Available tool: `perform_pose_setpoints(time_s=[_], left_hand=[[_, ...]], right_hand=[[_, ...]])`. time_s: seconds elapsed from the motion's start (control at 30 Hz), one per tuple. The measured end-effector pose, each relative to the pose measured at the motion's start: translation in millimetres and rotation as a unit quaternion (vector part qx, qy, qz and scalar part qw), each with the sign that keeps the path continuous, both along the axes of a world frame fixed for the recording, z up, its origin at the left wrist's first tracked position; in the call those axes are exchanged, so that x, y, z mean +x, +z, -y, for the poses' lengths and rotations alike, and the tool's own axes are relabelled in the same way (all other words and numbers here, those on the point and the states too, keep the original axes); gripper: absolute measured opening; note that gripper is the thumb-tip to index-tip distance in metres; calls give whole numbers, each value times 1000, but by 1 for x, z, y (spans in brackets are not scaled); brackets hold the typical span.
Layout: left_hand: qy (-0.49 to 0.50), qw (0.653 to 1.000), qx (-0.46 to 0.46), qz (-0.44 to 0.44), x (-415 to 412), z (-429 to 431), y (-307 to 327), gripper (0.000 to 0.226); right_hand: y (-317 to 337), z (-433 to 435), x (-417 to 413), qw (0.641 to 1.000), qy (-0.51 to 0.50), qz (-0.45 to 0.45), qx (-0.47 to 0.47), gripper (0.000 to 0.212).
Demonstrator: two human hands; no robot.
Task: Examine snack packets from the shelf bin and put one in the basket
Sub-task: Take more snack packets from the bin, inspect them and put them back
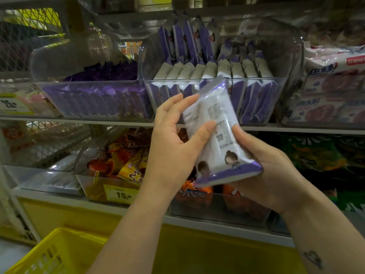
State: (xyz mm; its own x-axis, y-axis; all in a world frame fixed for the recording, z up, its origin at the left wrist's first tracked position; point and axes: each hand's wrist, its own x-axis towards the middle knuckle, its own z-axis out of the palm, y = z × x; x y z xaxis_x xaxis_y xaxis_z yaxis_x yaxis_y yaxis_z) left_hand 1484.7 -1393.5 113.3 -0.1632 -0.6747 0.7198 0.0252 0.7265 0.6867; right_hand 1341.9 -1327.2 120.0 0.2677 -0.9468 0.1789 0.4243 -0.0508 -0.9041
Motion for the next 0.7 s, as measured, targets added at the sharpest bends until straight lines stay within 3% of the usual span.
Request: perform_pose_setpoints(time_s=[0.13, 0.27, 0.43, 0.53, 0.7], left_hand=[[-40, 997, 22, 65, 0, -9, 4, 62], [-77, 991, 34, 101, 4, -12, 11, 80], [-102, 987, 51, 111, 0, -12, 9, 98], [-78, 988, 45, 127, -4, -8, 7, 108], [-61, 993, 55, 82, -4, -2, 6, 102]], right_hand=[[4, 2, 5, 989, -108, 2, -104, 32], [-1, 7, 5, 967, -174, -82, -164, 23], [-4, 14, 6, 941, -196, -158, -226, 28], [-7, 19, 4, 930, -201, -197, -238, 45], [-8, 23, 0, 952, -161, -148, -213, 44]])
